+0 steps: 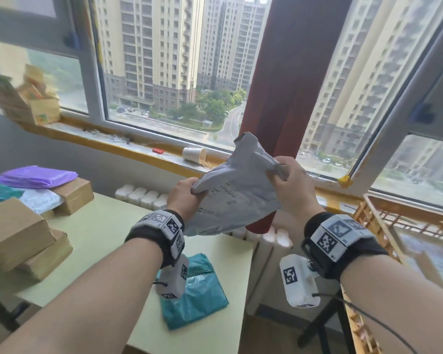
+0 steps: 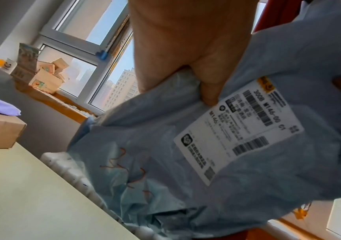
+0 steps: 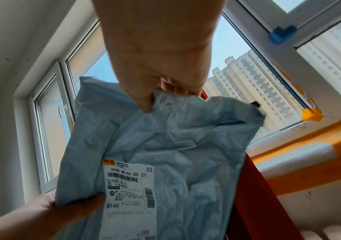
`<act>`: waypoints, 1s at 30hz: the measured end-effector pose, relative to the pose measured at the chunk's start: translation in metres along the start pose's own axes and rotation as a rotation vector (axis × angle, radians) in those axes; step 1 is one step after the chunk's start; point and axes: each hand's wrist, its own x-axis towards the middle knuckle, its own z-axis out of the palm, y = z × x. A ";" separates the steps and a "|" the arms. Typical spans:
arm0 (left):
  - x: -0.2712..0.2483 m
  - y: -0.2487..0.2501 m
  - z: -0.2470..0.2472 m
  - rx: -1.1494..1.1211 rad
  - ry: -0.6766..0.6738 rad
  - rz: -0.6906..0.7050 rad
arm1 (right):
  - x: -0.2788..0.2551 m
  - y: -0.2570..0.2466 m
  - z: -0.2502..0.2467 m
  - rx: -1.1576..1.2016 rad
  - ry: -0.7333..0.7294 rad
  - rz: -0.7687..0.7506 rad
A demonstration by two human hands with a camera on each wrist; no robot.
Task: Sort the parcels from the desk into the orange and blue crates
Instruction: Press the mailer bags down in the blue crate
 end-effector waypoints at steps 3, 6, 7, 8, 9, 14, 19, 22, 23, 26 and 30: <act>0.004 0.002 0.004 -0.149 0.003 -0.060 | -0.002 0.002 -0.008 0.010 0.074 0.027; 0.007 0.004 0.007 -0.370 0.048 -0.156 | -0.002 0.009 -0.016 0.038 0.171 0.072; 0.007 0.007 0.008 -0.471 0.044 -0.175 | -0.003 0.011 -0.018 0.057 0.158 0.116; 0.008 0.009 0.009 -0.556 0.026 -0.194 | -0.004 0.012 -0.020 0.076 0.122 0.172; 0.009 0.012 0.010 -0.615 0.002 -0.215 | -0.005 0.012 -0.021 0.094 0.077 0.225; 0.004 0.026 0.021 -0.794 -0.146 -0.329 | -0.015 0.019 -0.018 0.332 -0.044 0.373; -0.002 0.029 0.028 -0.808 -0.215 -0.310 | -0.015 0.034 -0.014 0.315 -0.018 0.402; -0.002 0.024 0.027 -0.786 -0.159 -0.269 | -0.017 0.043 -0.019 0.277 -0.007 0.427; -0.002 0.023 0.027 -0.782 -0.152 -0.273 | -0.017 0.046 -0.021 0.266 -0.010 0.436; -0.002 0.022 0.028 -0.775 -0.148 -0.281 | -0.017 0.053 -0.025 0.245 -0.004 0.462; -0.001 0.028 0.034 -0.791 -0.131 -0.273 | -0.016 0.061 -0.027 0.231 0.006 0.478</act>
